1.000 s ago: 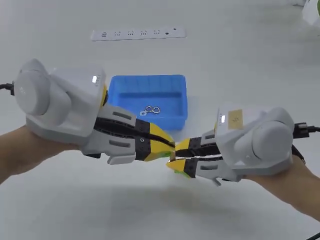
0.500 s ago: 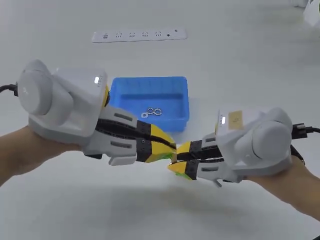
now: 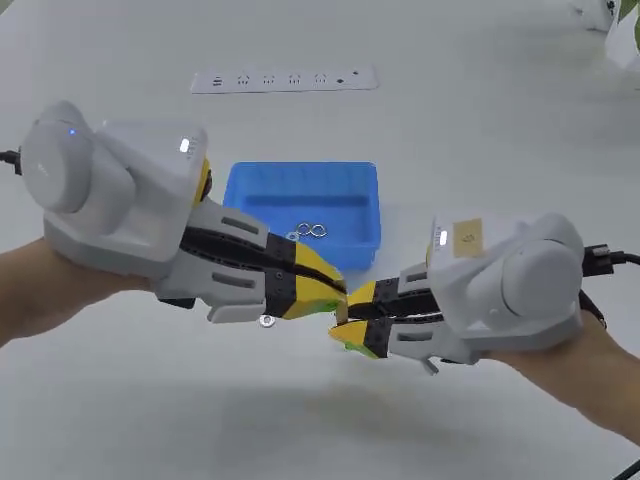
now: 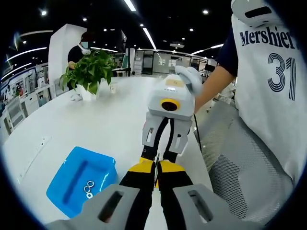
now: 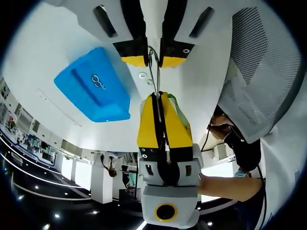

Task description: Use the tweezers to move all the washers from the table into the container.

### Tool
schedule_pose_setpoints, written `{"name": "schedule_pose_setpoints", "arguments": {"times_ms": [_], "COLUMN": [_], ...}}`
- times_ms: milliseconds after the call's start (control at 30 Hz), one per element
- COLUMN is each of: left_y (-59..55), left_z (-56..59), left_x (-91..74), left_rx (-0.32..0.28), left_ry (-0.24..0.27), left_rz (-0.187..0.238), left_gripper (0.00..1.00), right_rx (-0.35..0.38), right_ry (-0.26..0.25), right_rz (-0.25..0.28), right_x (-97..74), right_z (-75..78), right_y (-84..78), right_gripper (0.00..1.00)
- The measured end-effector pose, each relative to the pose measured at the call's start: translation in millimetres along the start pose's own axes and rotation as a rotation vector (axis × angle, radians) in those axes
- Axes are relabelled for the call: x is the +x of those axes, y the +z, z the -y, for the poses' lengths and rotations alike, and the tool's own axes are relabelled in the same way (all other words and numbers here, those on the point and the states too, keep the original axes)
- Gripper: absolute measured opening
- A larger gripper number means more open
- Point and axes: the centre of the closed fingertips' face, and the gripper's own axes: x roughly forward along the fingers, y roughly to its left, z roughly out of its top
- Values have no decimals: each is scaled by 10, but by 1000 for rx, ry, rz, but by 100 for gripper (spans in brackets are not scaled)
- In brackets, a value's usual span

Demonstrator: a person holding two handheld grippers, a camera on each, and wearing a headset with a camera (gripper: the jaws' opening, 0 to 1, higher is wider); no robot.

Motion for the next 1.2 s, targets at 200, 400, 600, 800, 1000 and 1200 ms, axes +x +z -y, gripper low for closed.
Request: {"name": "schedule_pose_setpoints", "arguments": {"times_ms": [200,400,600,800,1000,1200], "left_y": [126,270,405,453,425,281], "left_z": [-69,-172,-287,-454,-654,-853], "left_x": [-164,-305,-399,-450,-449,-387], "left_rx": [27,67,115,144,145,148], "left_ry": [22,44,59,68,79,59], "left_rz": [0,4,4,-4,-9,-37], "left_gripper": [6,6,6,6,6,6], "right_rx": [-38,-89,-128,-153,-144,-143], "right_ry": [-9,-28,-46,-64,-83,-62], "right_rz": [19,31,41,46,59,55], "right_x": [0,-25,-66,-33,52,172], "right_z": [83,210,352,533,727,882], "right_y": [222,439,604,704,713,600], "right_gripper": [10,10,10,10,10,10]}}
